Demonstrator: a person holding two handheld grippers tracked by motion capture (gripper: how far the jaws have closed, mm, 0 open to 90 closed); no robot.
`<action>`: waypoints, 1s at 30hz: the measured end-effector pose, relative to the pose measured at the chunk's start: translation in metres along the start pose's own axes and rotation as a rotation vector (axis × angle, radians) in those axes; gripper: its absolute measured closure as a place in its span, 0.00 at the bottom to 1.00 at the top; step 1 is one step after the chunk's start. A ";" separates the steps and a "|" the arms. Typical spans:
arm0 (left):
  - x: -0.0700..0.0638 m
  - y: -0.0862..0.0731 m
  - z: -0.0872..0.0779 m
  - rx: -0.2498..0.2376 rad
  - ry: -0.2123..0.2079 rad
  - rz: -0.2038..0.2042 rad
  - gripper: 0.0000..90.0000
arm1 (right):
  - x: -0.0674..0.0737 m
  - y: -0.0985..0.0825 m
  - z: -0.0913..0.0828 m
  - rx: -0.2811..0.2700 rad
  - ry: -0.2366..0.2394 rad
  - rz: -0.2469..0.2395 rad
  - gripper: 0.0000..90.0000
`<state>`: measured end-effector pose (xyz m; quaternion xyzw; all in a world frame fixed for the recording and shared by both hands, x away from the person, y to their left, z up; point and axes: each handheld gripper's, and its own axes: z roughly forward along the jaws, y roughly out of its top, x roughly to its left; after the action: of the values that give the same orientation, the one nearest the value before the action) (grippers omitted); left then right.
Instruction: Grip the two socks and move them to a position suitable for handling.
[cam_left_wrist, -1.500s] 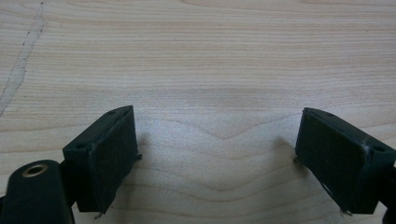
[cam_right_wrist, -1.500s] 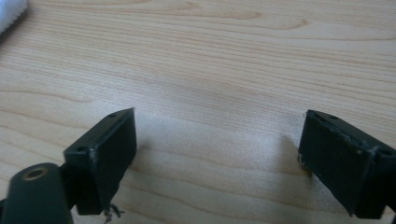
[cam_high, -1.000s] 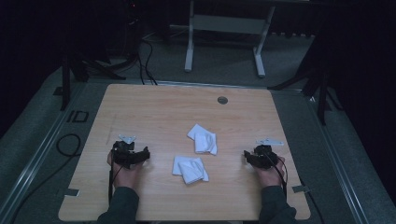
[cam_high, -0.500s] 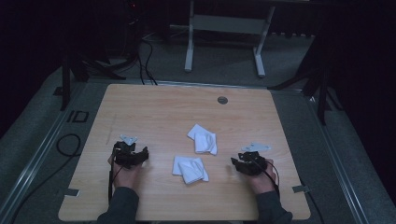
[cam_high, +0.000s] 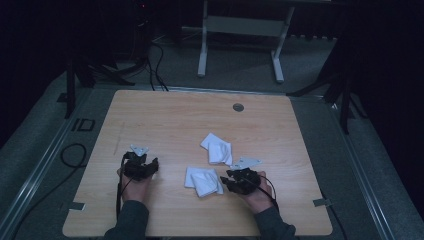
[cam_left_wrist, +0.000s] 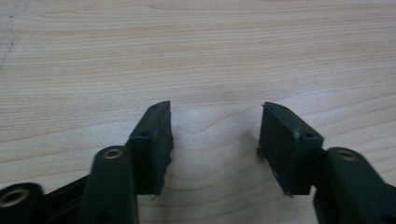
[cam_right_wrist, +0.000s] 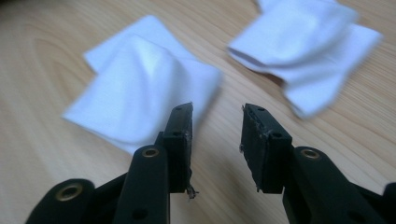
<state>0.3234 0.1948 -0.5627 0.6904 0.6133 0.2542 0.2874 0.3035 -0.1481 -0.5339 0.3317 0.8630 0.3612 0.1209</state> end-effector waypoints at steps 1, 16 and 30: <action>0.000 0.000 0.000 0.001 -0.003 0.000 0.57 | 0.003 0.002 0.002 -0.002 0.013 -0.006 0.72; -0.006 0.001 -0.003 0.003 -0.052 0.049 0.67 | 0.021 0.011 0.033 0.059 0.081 0.017 0.88; -0.038 -0.002 -0.020 -0.045 -0.232 0.134 0.77 | 0.042 0.019 0.049 0.041 0.059 0.044 0.86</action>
<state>0.3038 0.1589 -0.5500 0.7478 0.5226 0.2051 0.3544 0.3033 -0.0841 -0.5539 0.3424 0.8659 0.3557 0.0807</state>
